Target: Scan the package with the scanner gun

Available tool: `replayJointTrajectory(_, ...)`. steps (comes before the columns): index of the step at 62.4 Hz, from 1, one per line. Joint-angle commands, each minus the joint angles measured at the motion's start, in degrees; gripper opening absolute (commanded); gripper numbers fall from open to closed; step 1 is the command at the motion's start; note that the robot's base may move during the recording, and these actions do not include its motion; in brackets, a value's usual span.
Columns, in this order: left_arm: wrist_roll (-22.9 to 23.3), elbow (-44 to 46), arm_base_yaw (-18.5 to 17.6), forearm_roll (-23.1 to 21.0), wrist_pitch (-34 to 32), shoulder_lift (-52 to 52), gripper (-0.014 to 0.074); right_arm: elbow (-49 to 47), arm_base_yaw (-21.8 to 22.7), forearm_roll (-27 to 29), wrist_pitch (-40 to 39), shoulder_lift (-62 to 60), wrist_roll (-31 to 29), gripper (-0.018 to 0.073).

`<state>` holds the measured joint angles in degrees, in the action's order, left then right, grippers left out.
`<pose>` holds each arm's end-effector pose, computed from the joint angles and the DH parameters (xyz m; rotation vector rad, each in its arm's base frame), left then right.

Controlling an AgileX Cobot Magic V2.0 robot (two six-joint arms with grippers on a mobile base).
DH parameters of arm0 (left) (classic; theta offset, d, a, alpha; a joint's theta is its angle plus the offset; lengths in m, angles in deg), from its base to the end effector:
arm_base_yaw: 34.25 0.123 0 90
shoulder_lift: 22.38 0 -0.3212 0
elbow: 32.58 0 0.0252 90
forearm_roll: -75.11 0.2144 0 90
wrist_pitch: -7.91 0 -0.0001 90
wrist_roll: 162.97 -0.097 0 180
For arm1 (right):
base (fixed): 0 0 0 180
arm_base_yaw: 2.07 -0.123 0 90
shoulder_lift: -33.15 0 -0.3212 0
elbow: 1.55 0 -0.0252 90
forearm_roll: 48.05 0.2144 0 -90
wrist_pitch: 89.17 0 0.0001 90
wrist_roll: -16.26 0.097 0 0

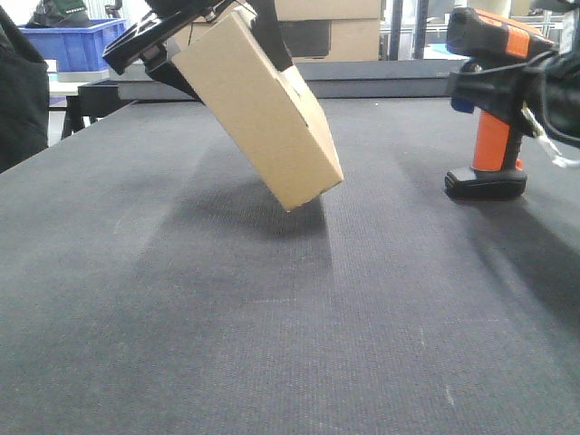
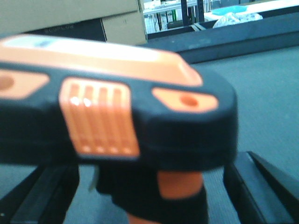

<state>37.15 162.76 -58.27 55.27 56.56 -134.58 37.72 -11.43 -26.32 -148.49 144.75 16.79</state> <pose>0.3485 -0.1824 0.3441 -0.1064 2.6187 -0.7097 0.3370 0.0243 0.2410 0.2850 1.6025 0.0227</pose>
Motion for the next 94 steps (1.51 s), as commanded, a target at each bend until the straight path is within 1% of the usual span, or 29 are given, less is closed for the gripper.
replayJointTrajectory(1,0.06,0.01,0.05,-0.06,-0.39,0.32,-0.0111,1.81,0.14,-0.68,-1.11,-1.75,0.00,0.0534)
replayJointTrajectory(6,0.06,0.01,0.60,0.03,-0.39,0.32,-0.0111,3.60,0.14,-1.60,-1.23,-3.38,0.00,0.0534)
replayJointTrajectory(12,0.06,0.12,2.29,0.15,0.41,0.43,-0.0111,5.92,0.14,-3.81,-1.47,-5.55,0.00,0.0534)
replayJointTrajectory(18,-0.49,0.94,4.75,1.84,4.03,0.63,-0.0111,8.34,0.14,-6.53,-1.47,-7.78,0.00,0.0531)
replayJointTrajectory(25,-1.10,1.22,7.82,6.30,8.83,1.77,-0.0111,11.11,0.14,-7.54,-1.47,-10.24,0.00,0.0531)
replayJointTrajectory(27,-1.79,1.22,8.74,8.43,9.93,2.21,-0.0111,11.86,0.14,-7.54,-1.47,-10.95,0.00,0.0531)
replayJointTrajectory(31,-4.77,1.22,10.86,12.44,12.23,3.11,-0.0111,13.79,0.14,-7.54,-1.47,-12.59,0.00,0.0531)
replayJointTrajectory(39,-10.97,1.22,14.48,18.29,16.64,4.04,-0.0111,16.79,0.14,-7.82,-0.79,-16.18,0.00,0.0531)
replayJointTrajectory(43,-12.23,1.04,15.84,19.84,17.79,4.04,-0.0111,18.20,0.14,-7.96,-0.55,-18.11,0.00,0.0531)
replayJointTrajectory(45,-12.52,0.91,16.31,19.84,17.79,3.79,-0.0111,18.81,0.14,-7.96,-0.55,-18.94,0.00,0.0531)
replayJointTrajectory(49,-12.64,0.91,16.87,19.84,17.50,3.38,-0.0111,20.04,0.14,-7.96,-0.55,-20.85,0.00,0.0531)
replayJointTrajectory(55,-12.64,0.91,16.98,22.99,15.83,2.86,-0.0111,21.16,0.14,-7.96,0.73,-23.57,0.00,0.0531)
replayJointTrajectory(58,-12.64,0.91,16.98,23.84,15.19,2.86,-0.0111,21.28,0.14,-7.96,2.58,-25.04,0.00,0.0531)
replayJointTrajectory(68,-12.64,0.91,16.98,23.37,14.97,2.26,-0.0111,21.28,0.14,-7.96,7.14,-28.39,0.00,0.0531)
replayJointTrajectory(83,-12.06,0.91,16.98,23.24,14.97,0.36,-0.0109,21.28,0.14,-7.96,7.54,-28.95,0.00,0.0531)
replayJointTrajectory(85,-12.06,0.91,16.98,23.24,14.97,0.21,-0.0095,21.28,0.14,-7.96,7.65,-28.95,0.00,0.0531)
replayJointTrajectory(88,-12.06,0.91,16.98,23.24,14.80,0.21,-0.0048,21.28,0.14,-7.96,7.78,-28.95,0.00,0.0531)
replayJointTrajectory(92,-12.06,0.91,16.98,23.24,14.66,0.21,0.0053,21.28,0.14,-7.96,8.02,-28.95,0.00,0.0531)
replayJointTrajectory(94,-12.06,0.91,16.98,23.24,14.66,0.21,0.0122,21.28,0.14,-7.96,8.11,-28.95,0.00,0.0531)
